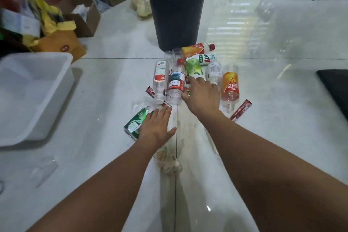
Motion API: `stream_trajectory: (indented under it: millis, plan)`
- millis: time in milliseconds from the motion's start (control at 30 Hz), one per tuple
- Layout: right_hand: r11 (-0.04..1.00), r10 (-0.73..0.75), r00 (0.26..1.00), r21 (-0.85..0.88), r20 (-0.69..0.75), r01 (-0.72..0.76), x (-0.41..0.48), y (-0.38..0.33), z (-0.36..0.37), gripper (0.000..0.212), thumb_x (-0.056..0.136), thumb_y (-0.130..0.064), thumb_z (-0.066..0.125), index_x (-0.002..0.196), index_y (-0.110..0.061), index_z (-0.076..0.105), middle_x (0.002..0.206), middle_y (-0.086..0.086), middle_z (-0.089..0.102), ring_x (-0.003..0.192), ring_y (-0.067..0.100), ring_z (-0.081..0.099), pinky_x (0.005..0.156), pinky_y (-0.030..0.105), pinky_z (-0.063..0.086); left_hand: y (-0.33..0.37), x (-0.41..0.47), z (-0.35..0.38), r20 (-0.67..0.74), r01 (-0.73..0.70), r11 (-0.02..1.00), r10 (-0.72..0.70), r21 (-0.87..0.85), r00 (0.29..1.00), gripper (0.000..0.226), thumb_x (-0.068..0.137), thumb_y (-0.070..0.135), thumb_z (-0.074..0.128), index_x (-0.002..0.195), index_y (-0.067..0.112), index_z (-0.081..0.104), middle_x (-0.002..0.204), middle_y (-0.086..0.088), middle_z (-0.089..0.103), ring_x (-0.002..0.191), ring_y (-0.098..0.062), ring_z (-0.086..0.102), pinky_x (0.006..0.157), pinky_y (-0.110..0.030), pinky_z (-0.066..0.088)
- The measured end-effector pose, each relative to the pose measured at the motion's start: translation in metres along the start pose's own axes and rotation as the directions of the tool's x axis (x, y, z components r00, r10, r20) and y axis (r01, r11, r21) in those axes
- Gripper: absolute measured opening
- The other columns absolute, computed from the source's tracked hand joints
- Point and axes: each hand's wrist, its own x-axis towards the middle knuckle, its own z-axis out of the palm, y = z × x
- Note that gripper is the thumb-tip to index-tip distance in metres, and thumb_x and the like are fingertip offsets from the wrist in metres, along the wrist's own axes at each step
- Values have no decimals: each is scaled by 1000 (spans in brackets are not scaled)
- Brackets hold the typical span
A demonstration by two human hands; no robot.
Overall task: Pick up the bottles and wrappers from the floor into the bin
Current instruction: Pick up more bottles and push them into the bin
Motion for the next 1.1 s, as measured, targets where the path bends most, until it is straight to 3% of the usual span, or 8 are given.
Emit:
stream_trajectory:
  millis: [267, 500, 633, 800, 900, 1000, 1100]
  plan:
    - [1000, 3, 999, 13, 54, -3, -2, 3, 11, 55, 92, -38, 43, 143, -19, 37, 135, 10, 50, 125, 28, 44, 103, 41, 30, 10, -25, 34, 43, -18, 999, 20, -44, 999, 78, 92, 56, 37, 150, 22, -4, 158, 4, -6, 145, -21, 0, 116, -40, 8]
    - [1000, -4, 997, 31, 78, 2, -7, 0, 13, 55, 92, -37, 44, 144, -19, 35, 137, 11, 48, 127, 29, 42, 104, 41, 29, 20, -32, 51, 56, -50, 988, 59, -147, 997, 94, 86, 47, 58, 149, 19, -6, 157, -4, -16, 145, -24, -7, 116, -32, 2]
    - [1000, -8, 997, 15, 82, 7, -11, 4, 13, 56, 91, -35, 46, 143, -19, 36, 135, 10, 50, 124, 28, 44, 102, 41, 30, 27, -34, 52, 20, 58, 997, -57, -59, 998, 98, 85, 50, 57, 148, 15, -9, 155, -11, -18, 144, -28, -10, 116, -39, 1]
    - [1000, -10, 998, 4, 69, 10, -11, 5, 12, 52, 90, -34, 46, 140, -18, 40, 133, 9, 52, 121, 28, 47, 100, 39, 32, 32, -32, 54, 97, 199, 973, -188, -113, 977, 108, 79, 50, 66, 148, 18, -11, 154, -11, -22, 143, -30, -13, 114, -50, 6]
    - [1000, -7, 998, 15, 64, 6, -10, 7, 12, 52, 90, -33, 47, 140, -19, 40, 133, 9, 51, 121, 28, 47, 100, 39, 31, 33, -28, 58, 165, 215, 949, -179, -229, 970, 118, 71, 45, 76, 148, 15, -9, 152, -14, -25, 142, -32, -18, 115, -44, 10]
    - [1000, -5, 997, 20, 77, 4, -9, 10, 15, 52, 91, -34, 46, 141, -20, 39, 136, 8, 49, 122, 28, 46, 103, 40, 29, 34, -23, 59, 228, 236, 920, -168, -314, 959, 127, 66, 38, 82, 148, 12, -12, 149, -18, -30, 140, -34, -22, 115, -35, 5]
    - [1000, -2, 996, 24, 86, 0, -6, 14, 18, 51, 90, -34, 47, 139, -20, 41, 136, 8, 49, 122, 28, 47, 102, 40, 29, 34, -18, 60, 296, 256, 906, -156, -338, 942, 128, 67, 30, 83, 146, 9, -16, 149, -17, -31, 142, -31, -16, 115, -31, 6]
